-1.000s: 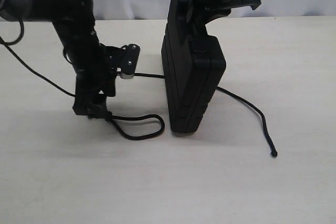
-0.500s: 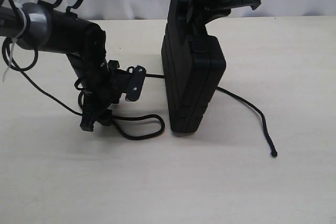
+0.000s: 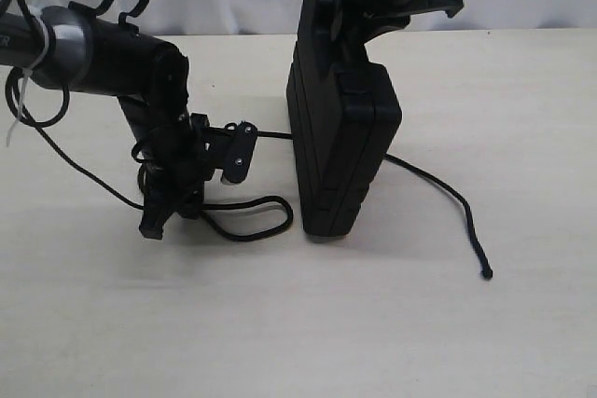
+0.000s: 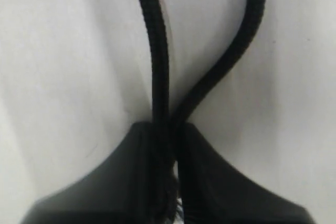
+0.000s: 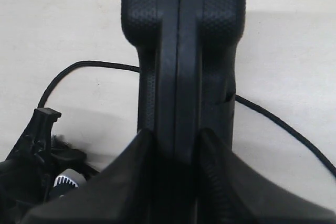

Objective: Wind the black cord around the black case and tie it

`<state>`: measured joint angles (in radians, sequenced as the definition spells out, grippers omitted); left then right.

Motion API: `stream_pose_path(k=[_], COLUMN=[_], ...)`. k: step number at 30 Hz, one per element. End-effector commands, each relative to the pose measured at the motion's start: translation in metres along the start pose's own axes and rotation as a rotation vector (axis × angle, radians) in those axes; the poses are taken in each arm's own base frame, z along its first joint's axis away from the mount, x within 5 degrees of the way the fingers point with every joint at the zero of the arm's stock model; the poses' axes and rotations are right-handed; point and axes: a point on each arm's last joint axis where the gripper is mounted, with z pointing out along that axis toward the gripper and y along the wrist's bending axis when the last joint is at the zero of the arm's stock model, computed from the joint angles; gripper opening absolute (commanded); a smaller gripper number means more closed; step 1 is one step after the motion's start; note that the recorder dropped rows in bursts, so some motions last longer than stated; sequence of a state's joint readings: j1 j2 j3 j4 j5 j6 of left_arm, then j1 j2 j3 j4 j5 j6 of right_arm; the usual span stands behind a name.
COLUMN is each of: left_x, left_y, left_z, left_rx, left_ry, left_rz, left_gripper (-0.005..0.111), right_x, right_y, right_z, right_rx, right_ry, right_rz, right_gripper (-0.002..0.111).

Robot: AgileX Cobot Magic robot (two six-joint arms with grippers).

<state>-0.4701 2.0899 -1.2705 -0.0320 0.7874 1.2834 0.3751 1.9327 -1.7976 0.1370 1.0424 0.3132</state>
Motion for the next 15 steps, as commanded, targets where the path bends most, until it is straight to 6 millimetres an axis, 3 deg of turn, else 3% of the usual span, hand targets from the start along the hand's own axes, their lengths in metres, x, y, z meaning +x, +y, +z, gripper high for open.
stream_pose_path(k=[1, 6, 9, 15], left_x=[0.0, 0.009, 0.026, 0.062], left_y=[-0.009, -0.006, 0.0, 0.011], left_z=[0.004, -0.014, -0.032, -0.077], left_rx=[0.075, 0.022, -0.027, -0.156], left_ry=[0.021, 0.054, 0.036, -0.16], left_rz=[-0.032, -0.111, -0.207, -0.46], left_gripper=[0.0, 0.0, 0.0, 0.0], right_x=[-0.001, -0.001, -0.001, -0.001], right_y=[0.001, 0.001, 0.001, 0.001], right_z=[-0.006, -0.006, -0.006, -0.006], right_rx=[-0.012, -0.012, -0.012, -0.012], right_ry=[-0.011, -0.011, -0.011, -0.011], right_rz=[-0.006, -0.006, -0.006, -0.006], right_gripper=[0.004, 0.004, 0.004, 0.004])
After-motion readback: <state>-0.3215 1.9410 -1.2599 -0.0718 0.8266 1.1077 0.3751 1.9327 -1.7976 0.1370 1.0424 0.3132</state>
